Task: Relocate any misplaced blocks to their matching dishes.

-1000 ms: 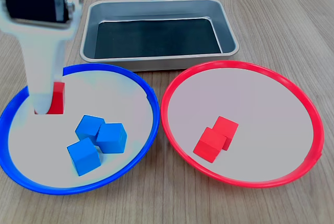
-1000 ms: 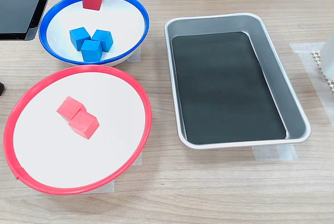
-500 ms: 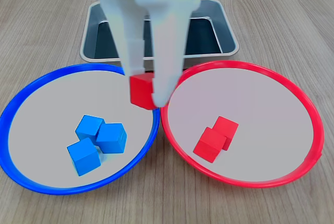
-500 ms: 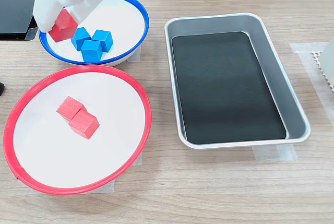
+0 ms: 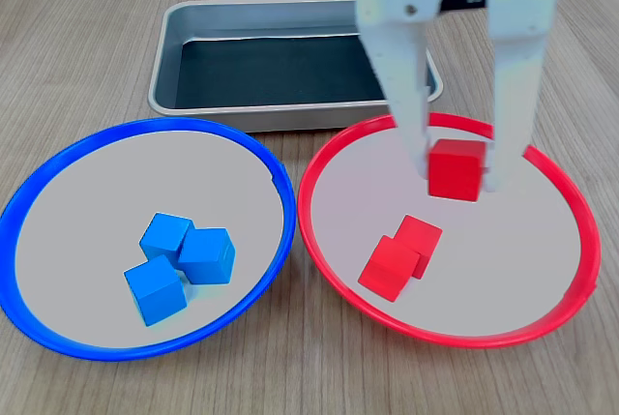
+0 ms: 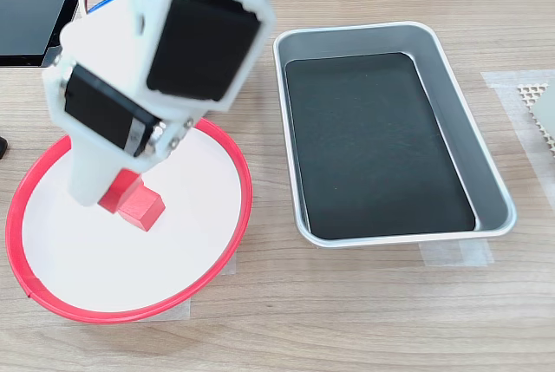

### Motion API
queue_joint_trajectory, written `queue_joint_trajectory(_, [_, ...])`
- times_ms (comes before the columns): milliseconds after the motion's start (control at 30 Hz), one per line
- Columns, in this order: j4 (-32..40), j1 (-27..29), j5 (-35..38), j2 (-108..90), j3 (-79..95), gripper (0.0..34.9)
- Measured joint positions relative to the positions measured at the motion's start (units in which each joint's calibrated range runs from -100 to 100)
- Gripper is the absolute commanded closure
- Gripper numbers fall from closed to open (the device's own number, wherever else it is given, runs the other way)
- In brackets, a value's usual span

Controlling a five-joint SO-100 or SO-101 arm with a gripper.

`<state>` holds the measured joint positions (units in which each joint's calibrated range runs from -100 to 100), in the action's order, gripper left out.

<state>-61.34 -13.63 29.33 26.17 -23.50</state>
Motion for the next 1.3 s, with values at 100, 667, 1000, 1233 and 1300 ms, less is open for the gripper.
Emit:
queue_joint_trajectory(100, [0.0,-1.33,-0.98,2.13,0.0,34.6])
queue_joint_trajectory(667, [-1.71,-1.59,-1.95,12.96,-9.98,34.6])
queue_joint_trajectory(1000, [-3.02,-1.59,-1.95,13.73,-10.71,28.4])
queue_joint_trajectory(1233, [-4.24,-1.68,-1.95,13.73,-11.34,25.4])
queue_joint_trajectory(1300, [-5.06,-1.59,-1.95,13.73,-11.8,24.8])
